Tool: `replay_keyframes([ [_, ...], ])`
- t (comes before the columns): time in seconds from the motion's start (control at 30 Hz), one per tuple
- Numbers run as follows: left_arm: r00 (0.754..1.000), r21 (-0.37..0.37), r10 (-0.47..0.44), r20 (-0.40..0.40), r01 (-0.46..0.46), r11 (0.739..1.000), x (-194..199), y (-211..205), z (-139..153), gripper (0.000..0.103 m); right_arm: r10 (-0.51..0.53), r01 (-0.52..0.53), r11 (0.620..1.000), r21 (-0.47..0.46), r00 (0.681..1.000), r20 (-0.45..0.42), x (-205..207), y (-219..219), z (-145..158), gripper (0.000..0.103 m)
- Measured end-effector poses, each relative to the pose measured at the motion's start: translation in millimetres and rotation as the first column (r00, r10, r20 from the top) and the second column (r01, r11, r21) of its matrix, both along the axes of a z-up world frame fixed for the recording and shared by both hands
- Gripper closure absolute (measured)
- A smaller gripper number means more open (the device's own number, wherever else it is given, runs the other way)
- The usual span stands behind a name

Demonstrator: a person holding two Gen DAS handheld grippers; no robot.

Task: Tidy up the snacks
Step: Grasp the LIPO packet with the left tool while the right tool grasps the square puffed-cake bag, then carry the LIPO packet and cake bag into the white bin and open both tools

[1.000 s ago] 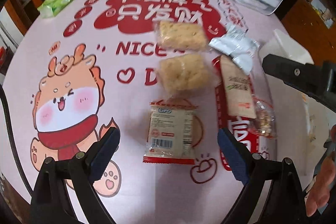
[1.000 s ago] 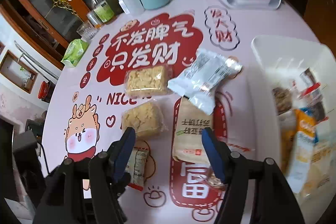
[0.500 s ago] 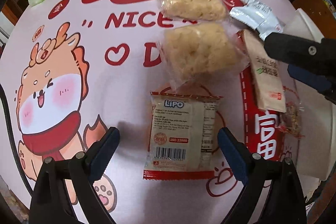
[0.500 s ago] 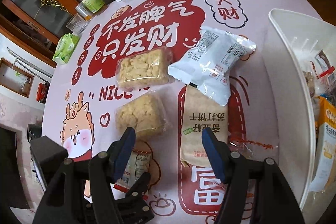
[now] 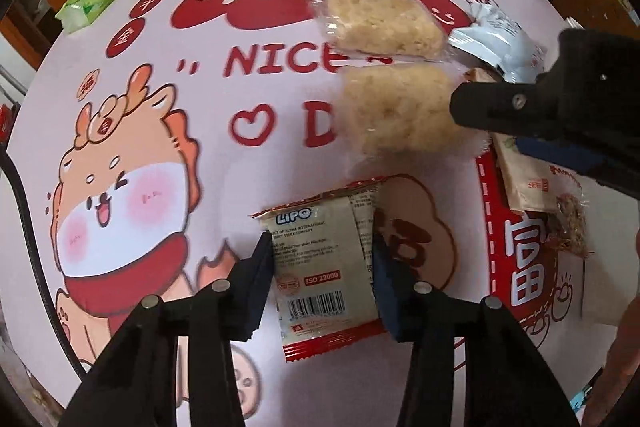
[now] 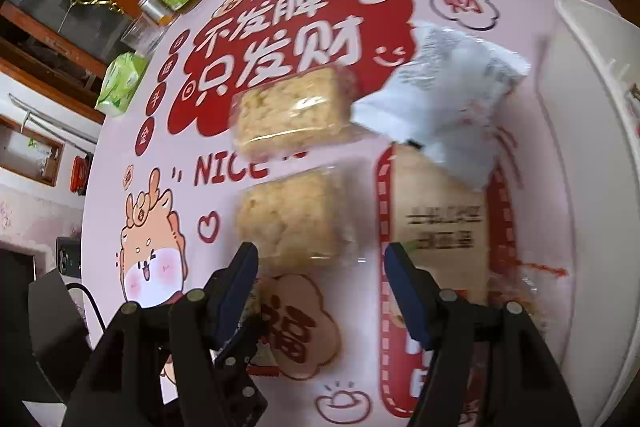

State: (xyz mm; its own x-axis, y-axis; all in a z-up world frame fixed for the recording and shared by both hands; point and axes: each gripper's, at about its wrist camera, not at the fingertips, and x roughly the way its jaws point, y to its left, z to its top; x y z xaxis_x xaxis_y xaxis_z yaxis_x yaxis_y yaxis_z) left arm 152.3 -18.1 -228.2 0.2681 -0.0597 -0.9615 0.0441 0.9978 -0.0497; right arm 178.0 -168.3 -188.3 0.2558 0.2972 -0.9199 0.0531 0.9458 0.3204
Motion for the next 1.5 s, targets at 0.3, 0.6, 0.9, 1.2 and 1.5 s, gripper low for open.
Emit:
replay_keyframes([
  [0.3, 0.999, -0.027, 0.042, -0.018, -0.042, 0.999, -1.8, 49.4, 7.8, 0.058, 0.112, -0.101, 0.986, -0.134, 0.990, 0.082, 16.7, 37.6, 2.6, 0.008],
  [0.6, 0.998, -0.053, 0.059, -0.012, -0.060, 0.997, 0.8, 78.1, 15.1, 0.058, 0.172, -0.175, 0.956, -0.237, 0.984, -0.033, 30.8, 58.4, -38.3, 0.005],
  [0.9, 0.998, -0.055, 0.066, 0.003, -0.065, 0.996, 5.9, 98.8, 13.4, 0.058, 0.144, -0.139, 0.965, -0.223, 0.990, 0.009, 23.9, 64.9, -27.5, 0.030],
  [1.2, 0.997, -0.049, 0.034, 0.066, -0.031, 0.998, -1.0, 87.3, 51.2, 0.058, 0.127, -0.115, 0.983, -0.140, 0.988, 0.082, -16.1, 47.6, 17.4, 0.031],
  [1.5, 0.983, -0.062, -0.049, 0.177, 0.061, 0.996, -15.7, 30.6, 112.6, 0.058, 0.083, -0.065, 0.992, -0.107, 0.982, 0.169, -65.4, -7.8, 66.5, 0.031],
])
